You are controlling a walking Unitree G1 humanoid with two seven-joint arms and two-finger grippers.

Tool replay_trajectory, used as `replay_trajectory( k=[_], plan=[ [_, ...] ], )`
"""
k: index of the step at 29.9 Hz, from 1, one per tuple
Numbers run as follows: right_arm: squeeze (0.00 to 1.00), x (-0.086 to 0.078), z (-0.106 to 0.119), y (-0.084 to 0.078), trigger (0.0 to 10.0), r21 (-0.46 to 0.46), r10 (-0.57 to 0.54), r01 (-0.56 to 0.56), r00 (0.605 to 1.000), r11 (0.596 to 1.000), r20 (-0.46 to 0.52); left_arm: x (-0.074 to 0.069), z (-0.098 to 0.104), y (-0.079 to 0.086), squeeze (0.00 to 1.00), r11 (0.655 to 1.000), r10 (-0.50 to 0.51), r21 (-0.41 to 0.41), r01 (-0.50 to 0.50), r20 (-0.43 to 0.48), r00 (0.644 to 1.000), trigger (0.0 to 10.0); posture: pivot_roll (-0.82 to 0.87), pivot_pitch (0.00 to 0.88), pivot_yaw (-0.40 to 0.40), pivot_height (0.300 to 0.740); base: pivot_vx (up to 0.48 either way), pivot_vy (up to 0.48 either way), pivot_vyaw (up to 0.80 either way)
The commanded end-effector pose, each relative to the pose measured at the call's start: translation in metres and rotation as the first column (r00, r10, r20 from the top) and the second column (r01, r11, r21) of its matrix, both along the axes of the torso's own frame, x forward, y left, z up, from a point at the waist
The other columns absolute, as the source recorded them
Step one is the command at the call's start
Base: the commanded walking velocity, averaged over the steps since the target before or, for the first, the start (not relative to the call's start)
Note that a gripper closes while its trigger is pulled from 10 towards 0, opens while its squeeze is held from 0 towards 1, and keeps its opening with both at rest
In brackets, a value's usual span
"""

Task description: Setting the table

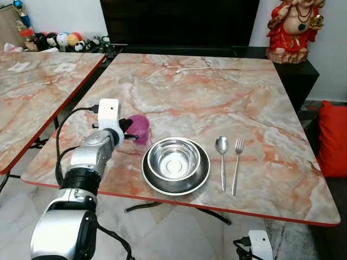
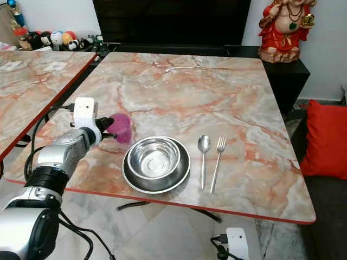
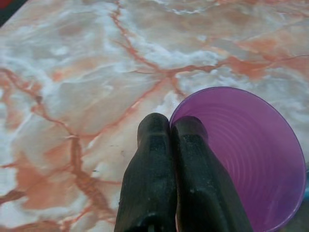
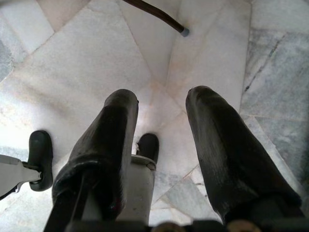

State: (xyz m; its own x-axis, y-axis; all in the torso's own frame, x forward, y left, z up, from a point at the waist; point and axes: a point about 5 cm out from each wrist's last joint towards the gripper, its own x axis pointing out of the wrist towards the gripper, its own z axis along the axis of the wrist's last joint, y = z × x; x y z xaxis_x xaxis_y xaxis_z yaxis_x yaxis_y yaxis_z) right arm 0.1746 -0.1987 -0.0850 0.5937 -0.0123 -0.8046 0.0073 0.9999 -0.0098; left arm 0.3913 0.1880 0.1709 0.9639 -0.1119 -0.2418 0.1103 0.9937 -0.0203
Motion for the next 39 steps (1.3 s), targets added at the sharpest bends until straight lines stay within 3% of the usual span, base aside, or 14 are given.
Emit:
replay_trajectory(
  k=[1, 20, 21, 22, 39],
  plan=[
    [0.0, -0.0014, -0.001, 0.0019, 10.0, 0.003, 0.007, -0.007, 1.0, 1.0, -0.008, 0.0036, 0.0086, 0.0027, 0.0, 1.0, 0.014, 0.005, -0.014, -0.009, 1.0, 10.0, 0.01, 0.0, 0.04, 0.74, 0.0, 0.0, 0.0],
    [0.0, -0.0019, -0.0012, 0.0019, 10.0, 0.001, 0.004, -0.004, 1.0, 1.0, -0.009, 0.0019, 0.0061, -0.0037, 0.0, 1.0, 0.004, -0.025, -0.005, -0.049, 0.999, 10.0, 0.0, 0.003, 0.041, 0.74, 0.0, 0.0, 0.0],
    [0.0, -0.0019, -0.0012, 0.0018, 10.0, 0.001, 0.004, -0.004, 1.0, 1.0, -0.009, 0.0019, 0.006, -0.0038, 0.16, 1.0, 0.003, -0.025, -0.004, -0.049, 0.999, 10.0, 0.0, 0.003, 0.041, 0.74, 0.0, 0.0, 0.0],
    [0.0, -0.0021, -0.0013, 0.0016, 10.0, 0.001, 0.003, -0.003, 1.0, 1.0, -0.009, 0.0017, 0.0057, -0.0036, 0.21, 1.0, 0.007, -0.024, -0.008, -0.052, 0.999, 10.0, 0.0, 0.006, 0.042, 0.74, 0.0, 0.0, 0.0],
    [0.0, -0.0034, -0.0018, 0.0014, 10.0, 0.0, 0.001, -0.001, 1.0, 1.0, -0.011, -0.0004, 0.0007, -0.0025, 0.22, 0.999, 0.007, -0.035, -0.01, -0.073, 0.997, 10.0, 0.0, 0.005, 0.044, 0.74, 0.0, 0.0, 0.0]
  ],
)
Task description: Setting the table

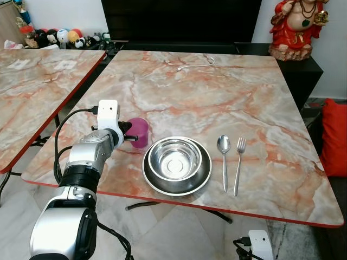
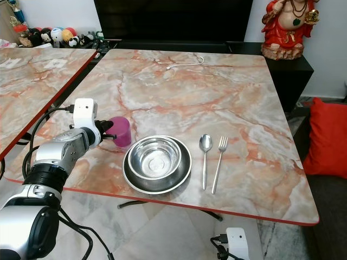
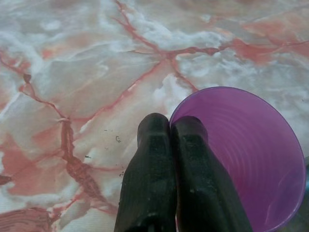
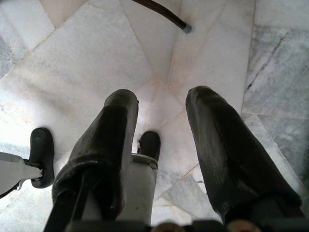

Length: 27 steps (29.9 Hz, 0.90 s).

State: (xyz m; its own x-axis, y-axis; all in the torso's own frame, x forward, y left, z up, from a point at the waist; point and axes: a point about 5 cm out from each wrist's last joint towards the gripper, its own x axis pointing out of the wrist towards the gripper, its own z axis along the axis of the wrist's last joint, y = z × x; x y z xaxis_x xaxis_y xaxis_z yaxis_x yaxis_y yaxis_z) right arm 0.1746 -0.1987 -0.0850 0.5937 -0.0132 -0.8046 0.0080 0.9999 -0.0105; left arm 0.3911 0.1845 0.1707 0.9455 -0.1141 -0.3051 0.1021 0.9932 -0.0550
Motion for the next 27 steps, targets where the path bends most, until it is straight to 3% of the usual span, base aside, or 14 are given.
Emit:
replay_trajectory(
  k=[1, 17, 18, 19, 27],
  plan=[
    [0.0, -0.0034, -0.0018, 0.0014, 10.0, 0.001, 0.002, -0.002, 1.0, 1.0, -0.011, -0.0002, 0.0006, 0.0007, 0.22, 1.0, 0.001, -0.009, -0.001, -0.006, 1.0, 10.0, 0.0, 0.005, 0.044, 0.74, 0.0, 0.0, 0.0],
    [0.0, -0.0033, -0.0017, 0.0011, 10.0, 0.0, 0.003, -0.003, 1.0, 1.0, -0.011, -0.0014, -0.0033, -0.0031, 0.22, 1.0, -0.022, -0.022, 0.021, -0.033, 0.999, 10.0, 0.0, 0.006, 0.041, 0.74, 0.0, 0.0, 0.0],
    [0.0, -0.0033, -0.0017, 0.0011, 10.0, 0.0, 0.003, -0.003, 1.0, 1.0, -0.012, -0.0014, -0.0035, -0.0031, 0.25, 1.0, -0.023, -0.023, 0.022, -0.034, 0.999, 10.0, 0.0, 0.006, 0.041, 0.74, 0.0, 0.0, 0.0],
    [0.0, -0.0034, -0.0017, 0.0008, 10.0, 0.0, 0.003, -0.003, 1.0, 1.0, -0.012, -0.0015, -0.0039, -0.0032, 0.51, 0.999, -0.023, -0.023, 0.022, -0.035, 0.999, 10.0, 0.0, 0.005, 0.04, 0.74, 0.0, 0.0, 0.0],
    [0.0, -0.0038, -0.0018, 0.0003, 10.0, -0.001, 0.005, -0.005, 1.0, 1.0, -0.014, -0.0022, -0.0055, -0.0025, 0.49, 0.999, -0.022, -0.025, 0.021, -0.041, 0.999, 10.0, 0.0, 0.007, 0.037, 0.74, 0.0, 0.0, 0.0]
  ],
)
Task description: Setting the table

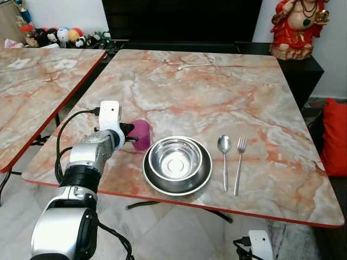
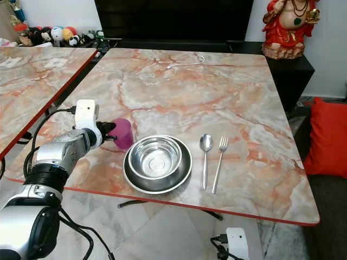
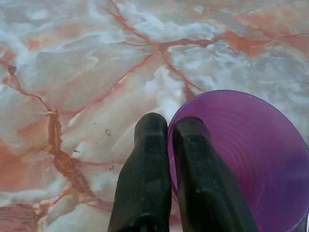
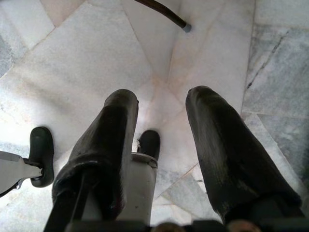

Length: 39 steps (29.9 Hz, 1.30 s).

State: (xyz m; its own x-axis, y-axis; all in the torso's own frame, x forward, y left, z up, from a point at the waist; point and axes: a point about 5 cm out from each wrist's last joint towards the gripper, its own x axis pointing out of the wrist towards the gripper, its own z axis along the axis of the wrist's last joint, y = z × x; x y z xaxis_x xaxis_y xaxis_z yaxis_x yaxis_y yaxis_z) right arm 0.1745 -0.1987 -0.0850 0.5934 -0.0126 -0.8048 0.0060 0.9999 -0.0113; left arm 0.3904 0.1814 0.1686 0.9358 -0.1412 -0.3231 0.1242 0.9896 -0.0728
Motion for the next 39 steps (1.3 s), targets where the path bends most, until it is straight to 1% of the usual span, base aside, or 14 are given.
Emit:
replay_trajectory(
  k=[1, 3, 18, 21, 26, 27, 29, 30, 39],
  plan=[
    [0.0, -0.0037, -0.0018, 0.0001, 10.0, -0.001, 0.003, -0.003, 1.0, 1.0, -0.014, -0.0015, -0.0033, 0.0005, 0.48, 1.0, 0.002, -0.008, -0.003, -0.02, 1.0, 10.0, 0.0, 0.007, 0.037, 0.74, 0.0, 0.0, 0.0],
    [0.0, -0.0039, -0.0018, -0.0002, 10.0, -0.002, 0.004, -0.004, 1.0, 1.0, -0.015, -0.0016, -0.0035, 0.0004, 0.45, 1.0, 0.002, -0.01, -0.002, -0.019, 1.0, 10.0, 0.0, 0.006, 0.034, 0.74, 0.0, 0.0, 0.0],
    [0.0, -0.0054, -0.0021, -0.0025, 10.0, -0.006, 0.011, -0.011, 1.0, 1.0, -0.019, -0.0027, -0.0045, -0.0014, 0.47, 1.0, 0.0, -0.015, 0.0, -0.017, 1.0, 10.0, 0.0, 0.0, 0.022, 0.74, 0.0, 0.0, 0.0],
    [0.0, -0.0056, -0.0021, -0.0028, 10.0, -0.007, 0.011, -0.011, 1.0, 1.0, -0.02, -0.003, -0.0048, -0.0016, 0.51, 1.0, -0.001, -0.015, 0.001, -0.017, 1.0, 10.0, 0.0, 0.0, 0.022, 0.74, 0.0, 0.0, 0.0],
    [0.0, -0.0059, -0.0022, -0.0031, 10.0, -0.005, 0.01, -0.01, 1.0, 1.0, -0.02, -0.0036, -0.0048, -0.0012, 0.5, 1.0, 0.002, -0.013, -0.002, -0.013, 1.0, 10.0, 0.0, 0.0, 0.019, 0.74, 0.0, 0.0, 0.0],
    [0.0, -0.006, -0.0022, -0.0031, 10.0, -0.005, 0.01, -0.01, 1.0, 1.0, -0.02, -0.0036, -0.0048, -0.0011, 0.54, 1.0, 0.002, -0.013, -0.002, -0.012, 1.0, 10.0, 0.0, 0.0, 0.02, 0.74, 0.0, 0.0, 0.0],
    [0.0, -0.006, -0.0022, -0.0031, 10.0, -0.005, 0.01, -0.01, 1.0, 1.0, -0.02, -0.0036, -0.0048, -0.0011, 0.54, 1.0, 0.002, -0.013, -0.002, -0.012, 1.0, 10.0, 0.0, 0.0, 0.02, 0.74, 0.0, 0.0, 0.0],
    [0.0, -0.0061, -0.0022, -0.0031, 10.0, -0.005, 0.01, -0.011, 1.0, 1.0, -0.02, -0.0037, -0.0048, -0.0011, 0.6, 1.0, 0.002, -0.012, -0.002, -0.011, 1.0, 10.0, 0.0, 0.0, 0.02, 0.74, 0.0, 0.0, 0.0],
    [0.0, -0.0062, -0.0025, -0.0015, 10.0, -0.003, 0.008, -0.008, 1.0, 1.0, -0.019, -0.0027, 0.0011, -0.0011, 0.58, 1.0, 0.006, -0.011, -0.006, 0.014, 1.0, 10.0, 0.0, 0.0, 0.026, 0.74, 0.0, 0.0, 0.0]
  ],
)
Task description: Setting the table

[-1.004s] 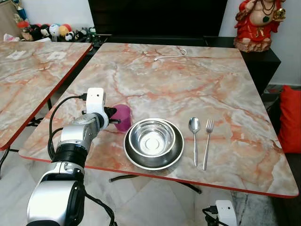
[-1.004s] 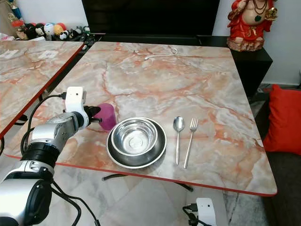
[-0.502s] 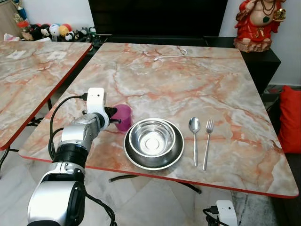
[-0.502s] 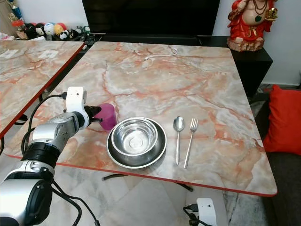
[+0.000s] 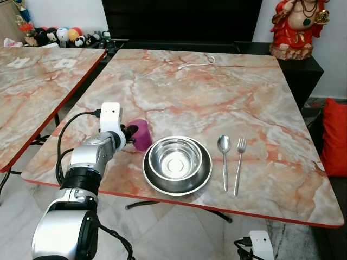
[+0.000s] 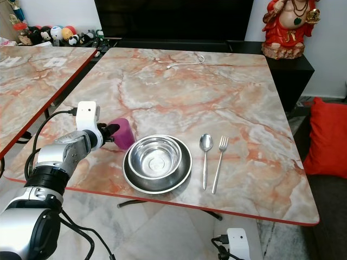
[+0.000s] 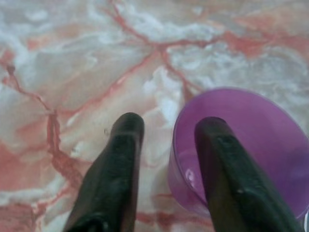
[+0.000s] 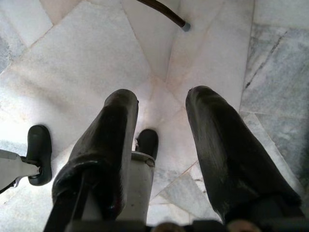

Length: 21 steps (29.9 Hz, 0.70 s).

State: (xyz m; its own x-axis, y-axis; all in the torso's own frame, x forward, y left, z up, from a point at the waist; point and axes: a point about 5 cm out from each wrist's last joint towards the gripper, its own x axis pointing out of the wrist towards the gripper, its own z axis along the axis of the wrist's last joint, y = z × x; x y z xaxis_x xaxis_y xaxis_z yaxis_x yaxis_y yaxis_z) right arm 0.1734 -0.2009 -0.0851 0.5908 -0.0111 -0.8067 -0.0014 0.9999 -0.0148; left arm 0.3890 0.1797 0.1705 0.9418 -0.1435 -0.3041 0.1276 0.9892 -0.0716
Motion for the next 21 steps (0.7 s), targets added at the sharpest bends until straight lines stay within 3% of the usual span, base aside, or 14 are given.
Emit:
replay_trajectory(
  k=[1, 3, 5, 7, 8, 14, 17, 21],
  plan=[
    [0.0, -0.005, -0.002, 0.001, 10.0, 0.001, 0.0, 0.0, 1.0, 1.0, -0.016, -0.001, 0.001, 0.0, 0.57, 1.0, 0.009, -0.011, -0.009, 0.0, 1.0, 10.0, 0.0, 0.0, 0.026, 0.74, 0.0, 0.0, 0.0],
    [0.0, -0.005, -0.002, 0.001, 10.0, 0.001, -0.001, 0.001, 1.0, 1.0, -0.016, -0.001, 0.002, 0.0, 0.57, 1.0, 0.009, -0.013, -0.009, 0.006, 1.0, 10.0, 0.0, 0.0, 0.027, 0.74, 0.0, 0.0, 0.0],
    [0.0, -0.005, -0.002, 0.001, 10.0, 0.001, -0.003, 0.003, 1.0, 1.0, -0.015, 0.001, 0.008, -0.001, 0.42, 1.0, 0.01, -0.024, -0.009, 0.036, 0.999, 10.0, 0.0, 0.0, 0.029, 0.74, 0.0, 0.0, 0.0],
    [0.0, -0.005, -0.003, 0.001, 10.0, 0.002, -0.003, 0.003, 1.0, 1.0, -0.015, 0.001, 0.009, -0.001, 0.42, 1.0, 0.011, -0.025, -0.01, 0.038, 0.999, 10.0, 0.0, 0.0, 0.029, 0.74, 0.0, 0.0, 0.0],
    [0.0, -0.005, -0.003, 0.001, 10.0, 0.002, -0.004, 0.004, 1.0, 1.0, -0.015, 0.001, 0.01, -0.001, 0.0, 1.0, 0.012, -0.023, -0.011, 0.046, 0.999, 10.0, 0.0, 0.0, 0.029, 0.74, 0.0, 0.0, 0.0],
    [0.0, -0.005, -0.003, 0.002, 10.0, 0.003, -0.006, 0.006, 1.0, 1.0, -0.013, -0.002, 0.036, 0.0, 0.0, 1.0, -0.018, -0.006, 0.02, 0.27, 0.963, 10.0, 0.0, 0.002, 0.029, 0.74, 0.0, 0.0, 0.0],
    [0.0, -0.005, -0.003, 0.001, 10.0, 0.002, -0.005, 0.005, 1.0, 1.0, -0.014, -0.014, 0.044, 0.006, 0.0, 0.993, -0.039, 0.122, -0.011, 0.399, 0.916, 10.0, 0.0, 0.0, 0.033, 0.74, 0.0, 0.0, 0.0],
    [0.0, -0.006, -0.003, 0.001, 10.0, 0.002, -0.004, 0.004, 1.0, 1.0, -0.015, -0.029, 0.033, 0.01, 0.0, 0.958, -0.066, 0.277, -0.074, 0.465, 0.883, 10.0, 0.0, 0.0, 0.034, 0.74, 0.0, 0.0, 0.0]
  ],
)
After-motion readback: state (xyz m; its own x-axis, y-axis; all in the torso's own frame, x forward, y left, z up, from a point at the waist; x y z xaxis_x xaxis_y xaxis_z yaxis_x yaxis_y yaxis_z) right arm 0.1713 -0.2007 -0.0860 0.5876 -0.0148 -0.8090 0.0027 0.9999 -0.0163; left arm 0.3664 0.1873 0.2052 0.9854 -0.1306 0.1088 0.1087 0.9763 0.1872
